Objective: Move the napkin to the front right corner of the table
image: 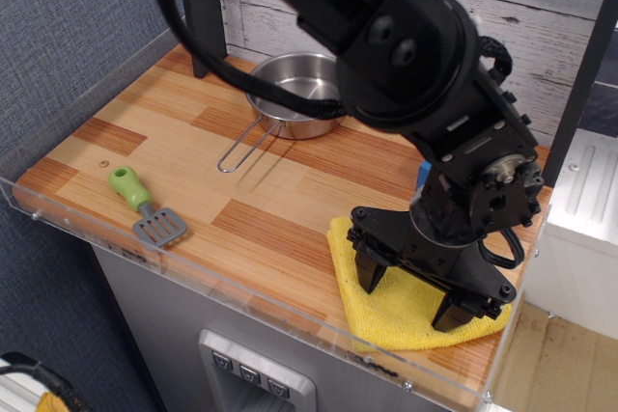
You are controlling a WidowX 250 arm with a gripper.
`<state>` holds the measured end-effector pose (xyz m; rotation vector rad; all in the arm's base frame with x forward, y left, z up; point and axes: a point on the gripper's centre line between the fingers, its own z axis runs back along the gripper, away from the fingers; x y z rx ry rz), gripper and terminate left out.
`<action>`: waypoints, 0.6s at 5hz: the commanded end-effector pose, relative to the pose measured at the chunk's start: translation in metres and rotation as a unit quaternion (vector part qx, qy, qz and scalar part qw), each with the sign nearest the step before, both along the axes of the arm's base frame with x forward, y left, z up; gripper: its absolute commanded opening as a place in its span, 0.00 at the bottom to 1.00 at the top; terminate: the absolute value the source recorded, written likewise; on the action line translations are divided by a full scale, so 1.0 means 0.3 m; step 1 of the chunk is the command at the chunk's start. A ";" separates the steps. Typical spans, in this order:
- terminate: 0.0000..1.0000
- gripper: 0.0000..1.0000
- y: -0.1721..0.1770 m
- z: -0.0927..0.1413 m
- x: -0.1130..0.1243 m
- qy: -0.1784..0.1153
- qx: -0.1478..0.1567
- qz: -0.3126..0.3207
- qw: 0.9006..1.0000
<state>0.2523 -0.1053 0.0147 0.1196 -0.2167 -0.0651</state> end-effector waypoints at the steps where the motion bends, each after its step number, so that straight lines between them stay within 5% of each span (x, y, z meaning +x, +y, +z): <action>1: 0.00 1.00 0.032 0.127 0.025 -0.054 -0.026 0.019 0.998; 3: 0.00 1.00 0.061 0.229 0.037 -0.095 -0.040 0.035 0.994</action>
